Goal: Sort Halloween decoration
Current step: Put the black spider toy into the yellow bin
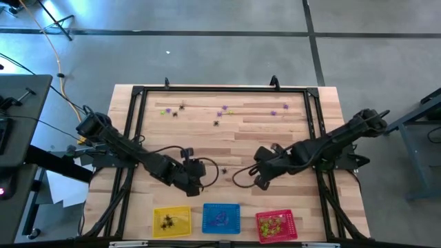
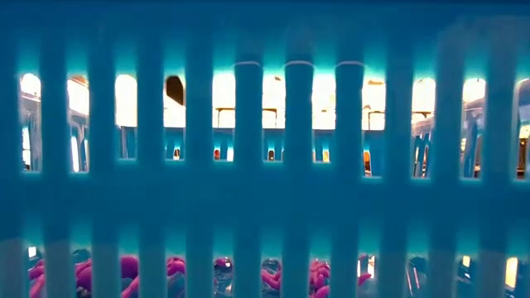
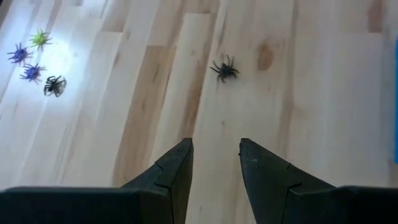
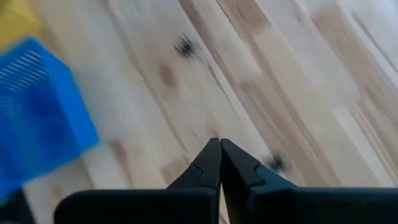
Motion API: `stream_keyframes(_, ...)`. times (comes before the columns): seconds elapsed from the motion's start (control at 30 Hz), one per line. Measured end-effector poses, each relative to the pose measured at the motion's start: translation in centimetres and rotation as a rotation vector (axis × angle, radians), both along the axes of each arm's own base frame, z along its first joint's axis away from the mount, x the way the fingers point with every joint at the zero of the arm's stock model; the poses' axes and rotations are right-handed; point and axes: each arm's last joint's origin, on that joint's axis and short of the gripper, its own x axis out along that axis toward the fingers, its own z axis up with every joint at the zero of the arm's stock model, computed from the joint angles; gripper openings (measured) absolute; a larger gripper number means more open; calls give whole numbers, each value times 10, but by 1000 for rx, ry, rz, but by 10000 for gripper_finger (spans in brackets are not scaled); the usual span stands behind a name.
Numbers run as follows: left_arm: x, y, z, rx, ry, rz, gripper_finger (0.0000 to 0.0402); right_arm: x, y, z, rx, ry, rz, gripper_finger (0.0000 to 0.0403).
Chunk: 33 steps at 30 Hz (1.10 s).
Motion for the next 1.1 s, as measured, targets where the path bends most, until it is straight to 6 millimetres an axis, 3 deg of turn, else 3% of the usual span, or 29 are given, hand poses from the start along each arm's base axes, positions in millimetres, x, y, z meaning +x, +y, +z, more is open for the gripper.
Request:
stream_keyframes(0.27,-2,-7,1,-16,-17,-11,119,-14,-11,-35,9,130,-130,17)
stream_keyframes(0.47,-2,-7,0,-14,-13,-15,119,-18,-30,-59,5,194,-183,83)
stream_keyframes(0.73,0,-1,0,-14,-10,2,119,-17,-51,-94,109,141,-241,156)
stream_keyframes(1.1,2,3,0,1,-2,-3,119,-27,-67,-128,269,118,-307,172)
